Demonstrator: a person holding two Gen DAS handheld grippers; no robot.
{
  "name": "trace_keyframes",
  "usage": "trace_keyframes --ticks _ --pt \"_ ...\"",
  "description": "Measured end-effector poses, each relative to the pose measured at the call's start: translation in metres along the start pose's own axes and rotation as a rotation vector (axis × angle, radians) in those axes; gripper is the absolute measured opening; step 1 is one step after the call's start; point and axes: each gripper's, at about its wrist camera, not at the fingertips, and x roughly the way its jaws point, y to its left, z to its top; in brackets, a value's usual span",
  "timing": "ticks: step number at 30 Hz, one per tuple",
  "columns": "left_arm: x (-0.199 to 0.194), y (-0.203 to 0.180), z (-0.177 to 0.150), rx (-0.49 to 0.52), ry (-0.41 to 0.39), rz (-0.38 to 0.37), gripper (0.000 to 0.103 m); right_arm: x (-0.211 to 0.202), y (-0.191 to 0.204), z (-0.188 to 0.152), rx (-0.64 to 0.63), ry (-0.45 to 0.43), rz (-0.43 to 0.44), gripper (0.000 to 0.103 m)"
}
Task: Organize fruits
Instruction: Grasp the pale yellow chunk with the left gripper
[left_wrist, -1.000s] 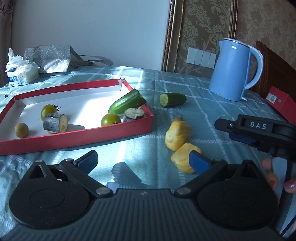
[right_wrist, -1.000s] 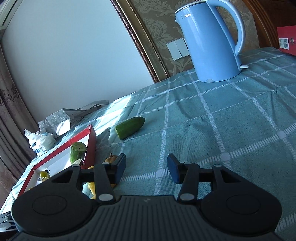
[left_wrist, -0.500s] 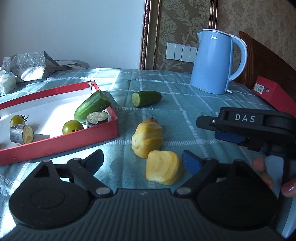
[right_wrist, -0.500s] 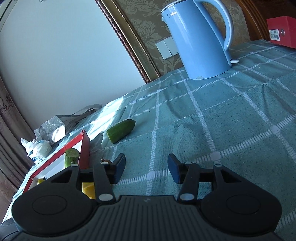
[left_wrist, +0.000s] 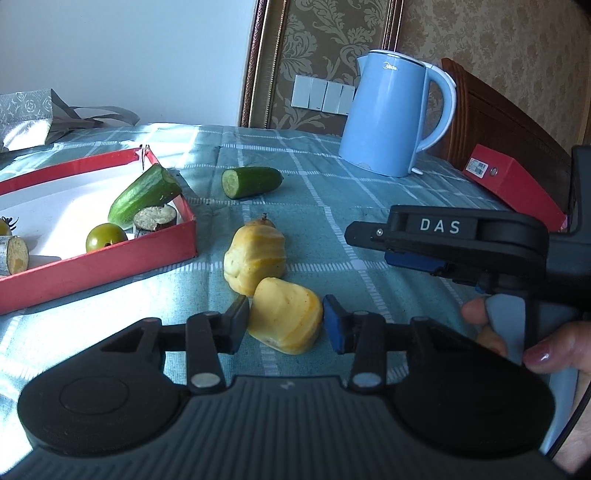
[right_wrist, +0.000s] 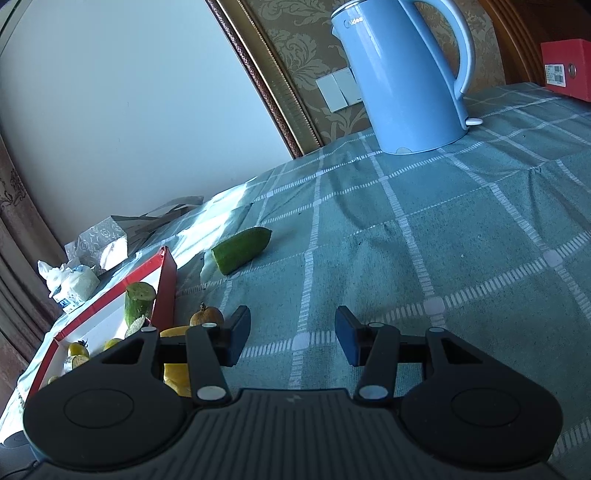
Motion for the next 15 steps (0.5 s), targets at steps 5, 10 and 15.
trace_keyframes --ticks 5,10,15 --pt "-0.007 0.012 -0.002 -0.005 -0.001 0.001 0.04 0.0 0.002 -0.001 -0.012 0.001 0.008 0.05" --pt "-0.018 0.031 -0.005 -0.016 -0.001 0.009 0.04 0.001 0.004 -0.001 -0.021 0.01 0.015 0.05" --pt "-0.024 0.043 -0.008 -0.033 -0.011 0.006 0.04 0.001 0.01 -0.004 -0.055 0.011 0.026 0.05"
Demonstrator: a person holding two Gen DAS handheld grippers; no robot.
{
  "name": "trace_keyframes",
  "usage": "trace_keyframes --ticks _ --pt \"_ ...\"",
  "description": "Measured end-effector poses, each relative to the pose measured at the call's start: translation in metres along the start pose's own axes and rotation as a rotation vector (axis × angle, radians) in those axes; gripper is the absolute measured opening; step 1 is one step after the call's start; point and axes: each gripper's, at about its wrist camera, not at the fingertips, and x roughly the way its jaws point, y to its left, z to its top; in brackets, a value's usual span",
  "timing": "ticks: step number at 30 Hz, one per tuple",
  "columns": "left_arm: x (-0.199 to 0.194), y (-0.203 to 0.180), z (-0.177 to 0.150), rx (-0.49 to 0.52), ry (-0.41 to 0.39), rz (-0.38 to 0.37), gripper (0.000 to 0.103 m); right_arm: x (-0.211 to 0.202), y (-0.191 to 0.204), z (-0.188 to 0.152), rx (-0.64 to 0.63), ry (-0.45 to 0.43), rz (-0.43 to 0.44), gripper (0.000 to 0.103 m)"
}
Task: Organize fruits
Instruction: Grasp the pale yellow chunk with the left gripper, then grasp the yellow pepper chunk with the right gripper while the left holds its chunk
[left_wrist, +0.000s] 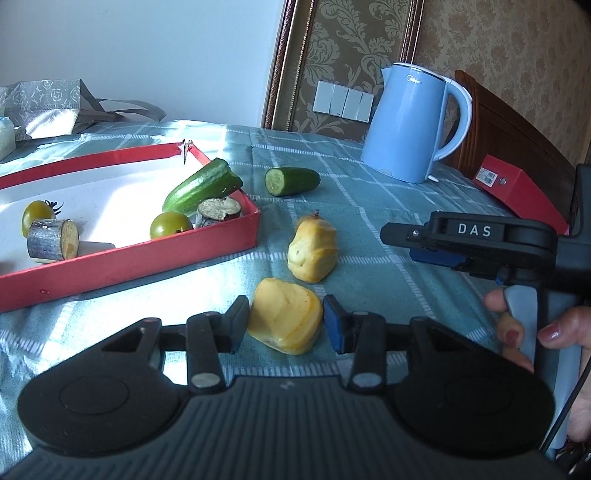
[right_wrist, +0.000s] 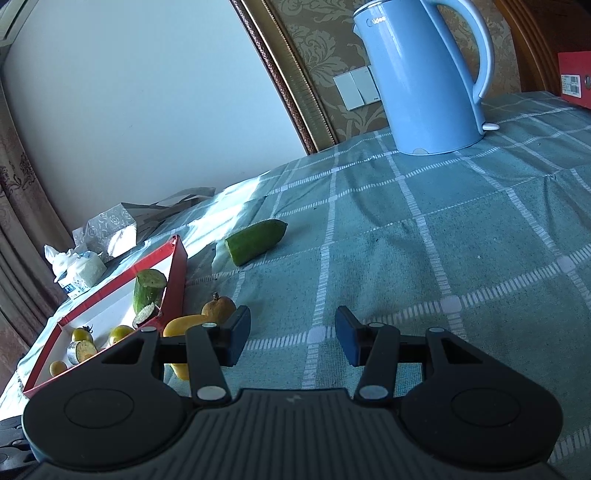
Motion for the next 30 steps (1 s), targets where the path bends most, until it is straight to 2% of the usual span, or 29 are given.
trace_keyframes --ticks 5,10,11,16,26,30 --pt "0.003 0.001 0.0 -0.013 0.004 -0.004 0.045 0.0 0.004 -0.001 -0.014 0.01 0.04 0.05" --pt "0.003 0.002 0.0 -0.019 0.007 -0.011 0.045 0.0 0.018 -0.004 -0.047 0.006 0.124 0.067" --pt "0.002 0.003 0.0 -0.024 0.006 -0.013 0.044 0.001 0.022 -0.004 -0.055 0.015 0.135 0.067" --pt "0.001 0.008 0.0 -0.054 0.0 -0.022 0.041 0.017 0.048 -0.004 -0.142 0.061 0.08 0.067" --pt "0.001 0.009 0.0 -0.057 -0.001 -0.024 0.041 0.042 0.068 -0.006 -0.216 0.12 0.068 0.067" --pt "0.001 0.008 0.0 -0.051 0.001 -0.019 0.041 0.047 0.073 -0.009 -0.257 0.112 0.06 0.066"
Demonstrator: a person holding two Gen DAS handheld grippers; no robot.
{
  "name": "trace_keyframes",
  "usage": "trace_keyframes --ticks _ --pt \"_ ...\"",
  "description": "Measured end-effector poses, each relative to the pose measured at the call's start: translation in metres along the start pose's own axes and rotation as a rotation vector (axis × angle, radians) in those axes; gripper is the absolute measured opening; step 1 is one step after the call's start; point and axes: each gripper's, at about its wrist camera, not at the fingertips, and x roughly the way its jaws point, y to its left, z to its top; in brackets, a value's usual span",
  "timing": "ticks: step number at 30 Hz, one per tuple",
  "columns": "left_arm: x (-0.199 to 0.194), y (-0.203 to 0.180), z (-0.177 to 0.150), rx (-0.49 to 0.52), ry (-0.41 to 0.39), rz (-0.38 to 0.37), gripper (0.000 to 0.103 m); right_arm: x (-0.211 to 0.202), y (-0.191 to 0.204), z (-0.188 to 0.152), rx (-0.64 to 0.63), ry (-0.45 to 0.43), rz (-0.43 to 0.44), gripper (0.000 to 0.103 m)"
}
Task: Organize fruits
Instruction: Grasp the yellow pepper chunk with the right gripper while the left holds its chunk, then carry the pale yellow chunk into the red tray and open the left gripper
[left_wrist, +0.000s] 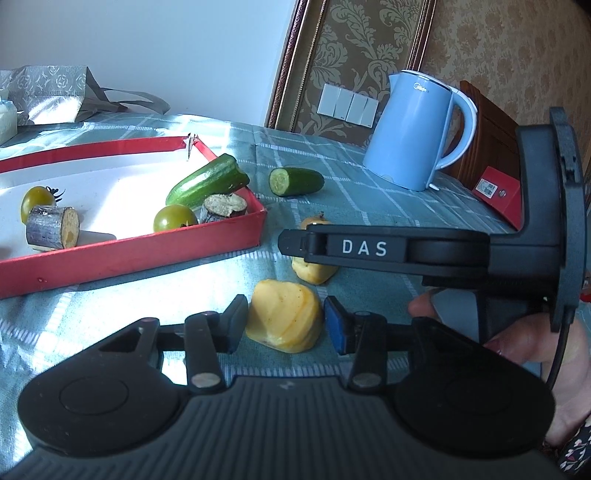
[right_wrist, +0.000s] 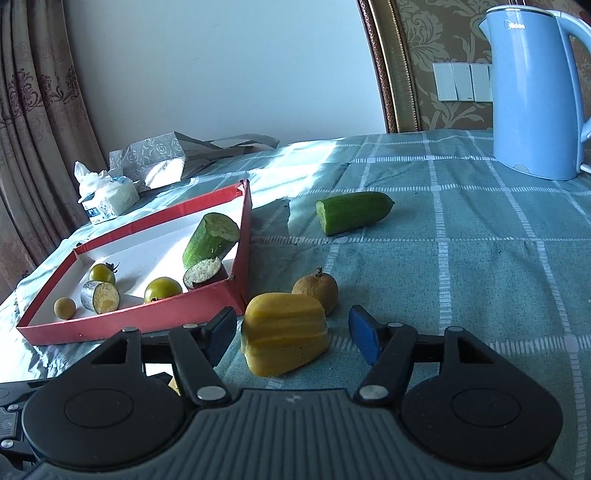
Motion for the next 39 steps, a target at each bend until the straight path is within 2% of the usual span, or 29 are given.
trace_keyframes --ticks 3,15,28,30,35,36,39 --pt "0.0 -0.001 0.0 0.002 0.0 0.002 0.041 0.0 0.003 -0.001 -0.01 0.005 0.017 0.048" --pt "0.001 -0.002 0.0 0.008 0.0 0.003 0.041 -0.025 -0.013 -0.009 0.047 -0.057 -0.042 0.048" --pt "0.001 -0.002 0.0 0.007 0.002 0.001 0.041 -0.02 -0.015 -0.008 0.06 -0.024 -0.038 0.05" --pt "0.002 -0.003 0.0 0.014 0.004 0.003 0.041 -0.023 -0.015 -0.009 0.053 -0.021 -0.02 0.056" --pt "0.002 -0.004 0.0 0.019 0.005 0.003 0.041 -0.026 -0.016 -0.009 0.052 -0.022 -0.014 0.057" --pt "0.002 -0.004 0.0 0.02 0.005 0.005 0.041 -0.024 -0.017 -0.008 0.053 -0.02 -0.018 0.057" --pt "0.002 -0.004 0.0 0.018 0.002 0.01 0.041 -0.022 -0.017 -0.009 0.048 -0.012 -0.023 0.048"
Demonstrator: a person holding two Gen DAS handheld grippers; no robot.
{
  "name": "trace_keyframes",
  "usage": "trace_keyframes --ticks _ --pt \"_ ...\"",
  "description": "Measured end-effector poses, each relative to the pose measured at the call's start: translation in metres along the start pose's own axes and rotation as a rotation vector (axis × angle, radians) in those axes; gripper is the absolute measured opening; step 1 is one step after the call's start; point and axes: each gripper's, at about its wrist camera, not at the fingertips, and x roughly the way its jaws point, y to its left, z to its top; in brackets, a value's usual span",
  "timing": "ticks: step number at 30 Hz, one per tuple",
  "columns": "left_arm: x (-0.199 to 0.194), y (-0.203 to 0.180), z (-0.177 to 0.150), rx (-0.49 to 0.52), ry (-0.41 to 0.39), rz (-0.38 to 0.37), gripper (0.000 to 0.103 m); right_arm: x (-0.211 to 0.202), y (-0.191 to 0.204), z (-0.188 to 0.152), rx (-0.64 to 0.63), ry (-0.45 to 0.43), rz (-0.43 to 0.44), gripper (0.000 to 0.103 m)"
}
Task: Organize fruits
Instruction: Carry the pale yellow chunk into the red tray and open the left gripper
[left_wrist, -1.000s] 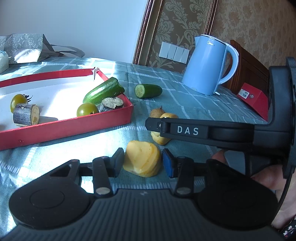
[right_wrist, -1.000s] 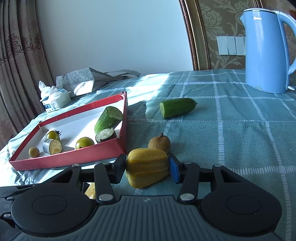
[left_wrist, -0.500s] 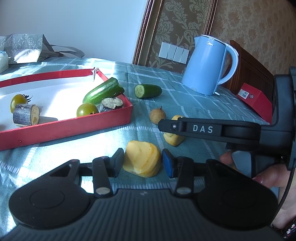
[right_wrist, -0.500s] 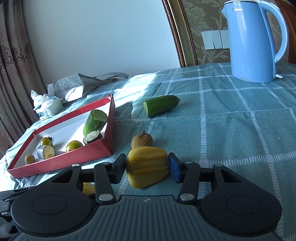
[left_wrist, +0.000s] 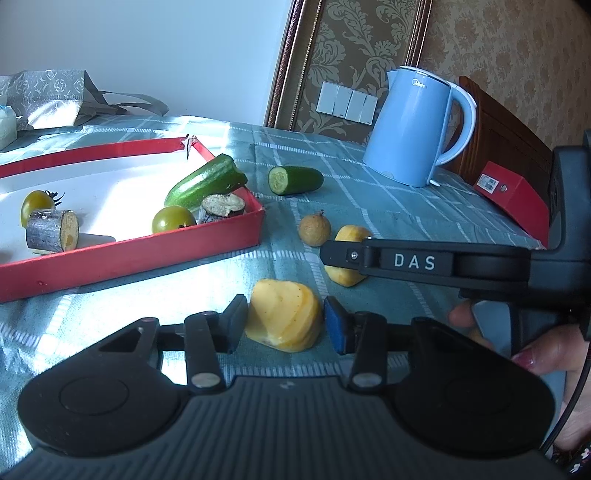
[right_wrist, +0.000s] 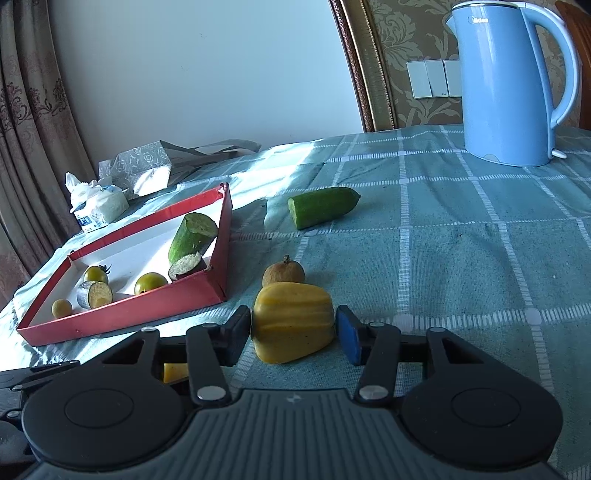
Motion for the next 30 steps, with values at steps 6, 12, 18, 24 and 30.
trace_keyframes --ticks 6,12,18,24,30 --pt "-0.003 0.003 -0.001 -0.016 -0.018 -0.003 0.04 -0.003 -0.004 0.001 0.035 -0.015 0.011 0.048" --pt "-0.013 0.005 -0.001 -0.026 -0.068 -0.018 0.04 -0.003 -0.013 0.002 0.089 -0.025 0.008 0.048" --pt "-0.031 0.028 0.006 -0.154 -0.15 -0.068 0.04 -0.002 -0.017 0.002 0.119 -0.028 0.006 0.048" --pt "-0.048 0.058 0.02 -0.18 -0.22 0.011 0.04 -0.002 -0.017 0.002 0.116 -0.03 0.006 0.048" --pt "-0.06 0.106 0.033 -0.218 -0.291 0.161 0.04 -0.002 -0.019 0.001 0.124 -0.033 0.006 0.048"
